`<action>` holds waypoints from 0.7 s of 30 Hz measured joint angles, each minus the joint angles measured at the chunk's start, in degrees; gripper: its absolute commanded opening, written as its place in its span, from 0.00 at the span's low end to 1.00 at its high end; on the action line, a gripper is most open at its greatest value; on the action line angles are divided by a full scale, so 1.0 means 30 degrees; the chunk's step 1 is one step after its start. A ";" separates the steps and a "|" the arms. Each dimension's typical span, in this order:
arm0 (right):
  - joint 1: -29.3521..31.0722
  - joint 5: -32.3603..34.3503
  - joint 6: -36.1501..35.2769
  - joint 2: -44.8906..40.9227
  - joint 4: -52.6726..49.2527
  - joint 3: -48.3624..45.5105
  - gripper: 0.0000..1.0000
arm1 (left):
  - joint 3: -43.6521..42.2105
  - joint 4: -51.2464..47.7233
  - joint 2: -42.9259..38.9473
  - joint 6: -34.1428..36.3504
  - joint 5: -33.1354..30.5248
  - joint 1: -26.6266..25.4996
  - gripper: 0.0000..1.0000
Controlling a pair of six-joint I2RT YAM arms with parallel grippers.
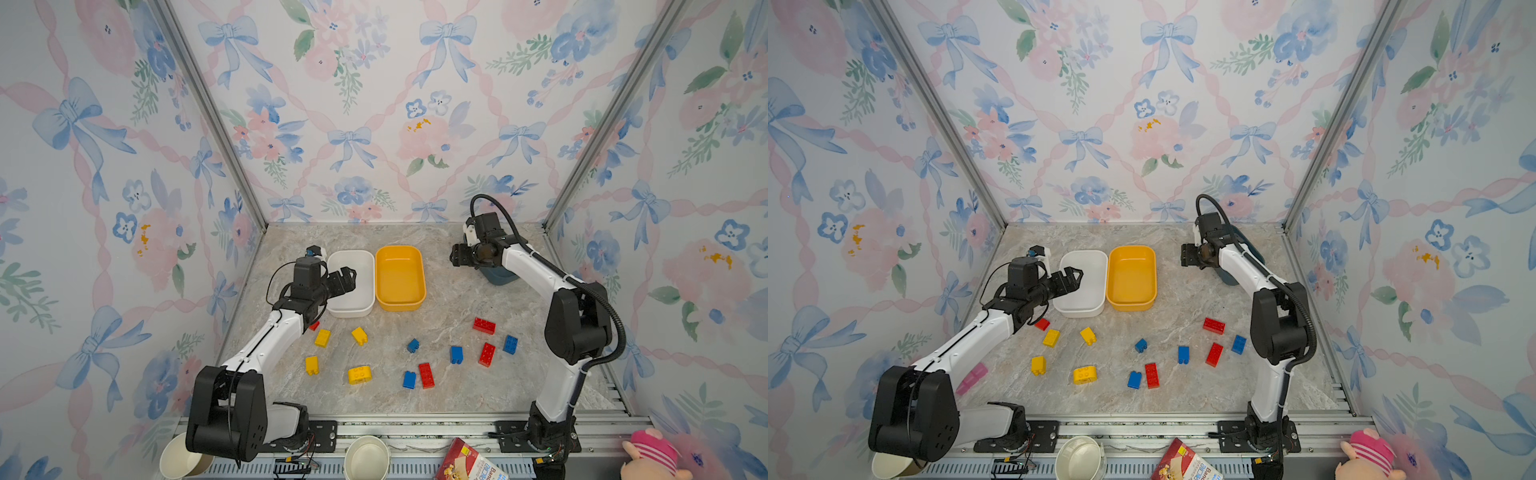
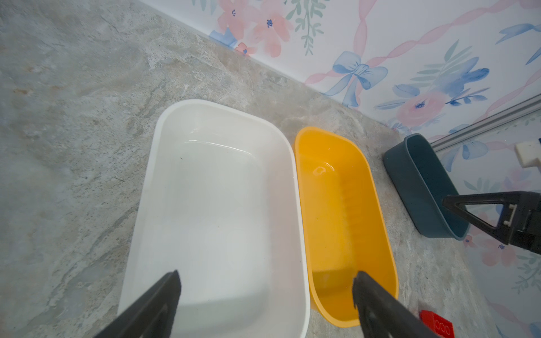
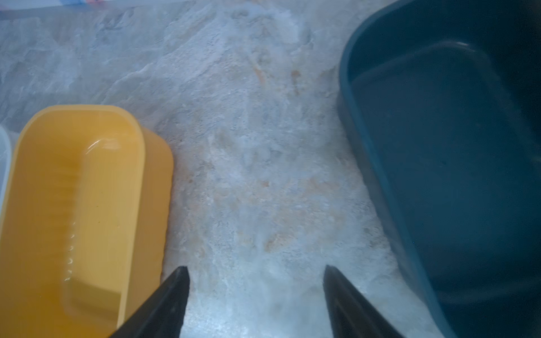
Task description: Sort the legos into containers by color
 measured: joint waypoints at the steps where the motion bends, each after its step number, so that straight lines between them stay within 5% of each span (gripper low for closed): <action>1: -0.0488 0.0058 -0.0109 0.0109 -0.0058 0.0044 0.80 | 0.0000 0.0007 0.0000 0.0000 0.0000 0.0000 0.94; 21: -0.2331 -0.1836 -0.1392 0.3679 -0.1552 0.2514 0.93 | 0.0000 0.0007 0.0022 0.0000 -0.0007 0.0015 0.96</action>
